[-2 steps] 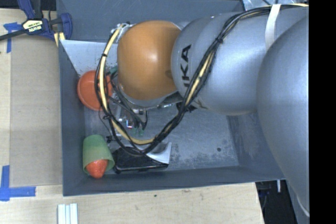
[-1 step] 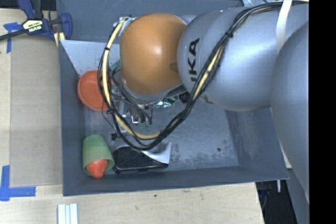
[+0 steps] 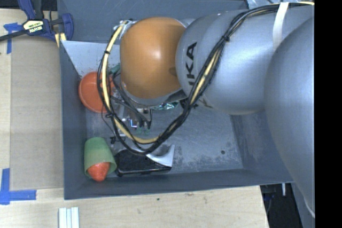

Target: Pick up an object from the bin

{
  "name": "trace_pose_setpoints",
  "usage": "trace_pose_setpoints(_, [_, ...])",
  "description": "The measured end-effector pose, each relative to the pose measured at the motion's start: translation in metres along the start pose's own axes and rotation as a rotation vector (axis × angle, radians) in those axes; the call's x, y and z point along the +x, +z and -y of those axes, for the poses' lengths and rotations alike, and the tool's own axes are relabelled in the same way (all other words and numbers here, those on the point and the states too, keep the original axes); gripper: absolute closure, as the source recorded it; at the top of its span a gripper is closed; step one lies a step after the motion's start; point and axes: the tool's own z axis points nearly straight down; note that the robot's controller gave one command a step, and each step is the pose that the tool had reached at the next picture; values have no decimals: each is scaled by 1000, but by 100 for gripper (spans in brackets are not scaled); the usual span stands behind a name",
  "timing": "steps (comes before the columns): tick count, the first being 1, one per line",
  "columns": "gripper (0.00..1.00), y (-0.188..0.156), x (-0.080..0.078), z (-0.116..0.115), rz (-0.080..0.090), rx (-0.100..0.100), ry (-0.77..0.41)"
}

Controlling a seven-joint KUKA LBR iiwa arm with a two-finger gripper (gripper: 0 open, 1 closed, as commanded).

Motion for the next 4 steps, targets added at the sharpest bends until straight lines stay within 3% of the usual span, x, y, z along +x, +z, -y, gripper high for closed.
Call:
trace_pose_setpoints(1, [0,101,-43,15,7,-2,-26])
trace_pose_setpoints(2, [0,87,3,16,-3,2,17])
trace_pose_setpoints(3, [0,116,-73,-22,18,-4,-38])
trace_pose_setpoints(4, [0,117,-61,-18,12,-3,-31])
